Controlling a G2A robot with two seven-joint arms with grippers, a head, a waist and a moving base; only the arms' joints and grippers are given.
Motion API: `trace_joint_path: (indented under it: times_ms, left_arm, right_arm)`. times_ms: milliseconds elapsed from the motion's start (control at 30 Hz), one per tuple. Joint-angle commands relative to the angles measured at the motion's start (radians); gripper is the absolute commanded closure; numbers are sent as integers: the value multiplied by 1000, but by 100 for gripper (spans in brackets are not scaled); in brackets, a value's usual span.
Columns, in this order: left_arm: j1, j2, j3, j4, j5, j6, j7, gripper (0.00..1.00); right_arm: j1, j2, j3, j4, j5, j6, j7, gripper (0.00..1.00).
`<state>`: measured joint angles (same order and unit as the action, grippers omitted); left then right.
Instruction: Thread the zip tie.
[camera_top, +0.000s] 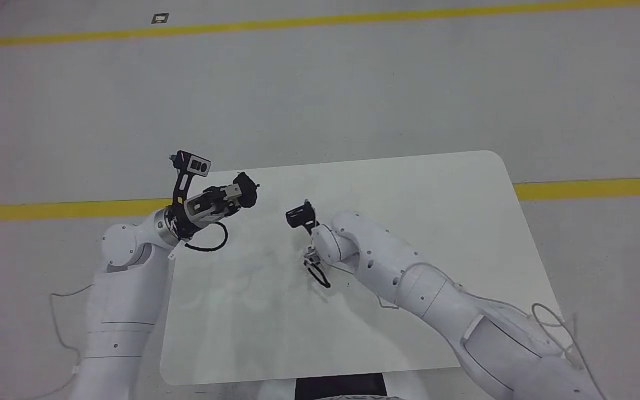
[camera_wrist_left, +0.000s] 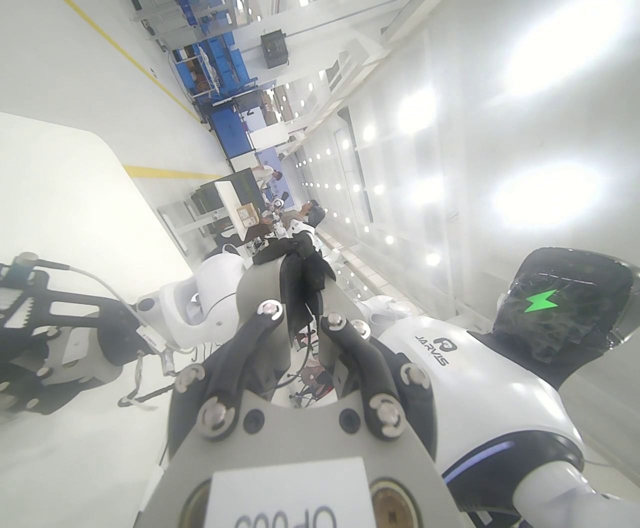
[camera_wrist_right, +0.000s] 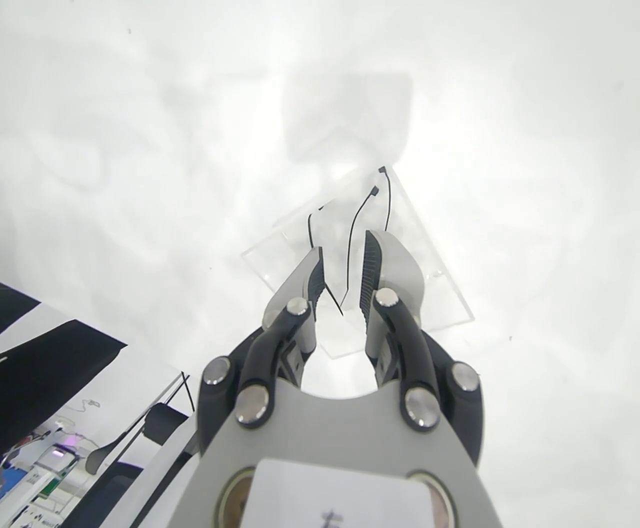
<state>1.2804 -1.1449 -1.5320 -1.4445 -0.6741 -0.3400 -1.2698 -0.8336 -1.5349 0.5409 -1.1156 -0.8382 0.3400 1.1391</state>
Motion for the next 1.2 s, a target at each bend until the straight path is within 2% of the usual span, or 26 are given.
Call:
trace_joint_path:
  times_ms: [0, 633, 833, 1067, 1167]
  left_arm:
    - [0, 0, 0, 0, 0, 0, 0, 100]
    - [0, 0, 0, 0, 0, 0, 0, 100]
    - [0, 0, 0, 0, 0, 0, 0, 100]
    - [0, 0, 0, 0, 0, 0, 0, 100]
    - [0, 0, 0, 0, 0, 0, 0, 100]
  right_arm:
    - [3, -8, -3, 19, 0, 0, -6, 85]
    - [20, -61, -18, 125, -43, 0, -9, 91]
    - [19, -69, -8, 129, -57, 0, -5, 98]
    - [7, -69, 13, 107, -84, 0, 8, 89]
    - [-1, -68, 24, 96, -96, 0, 13, 89]
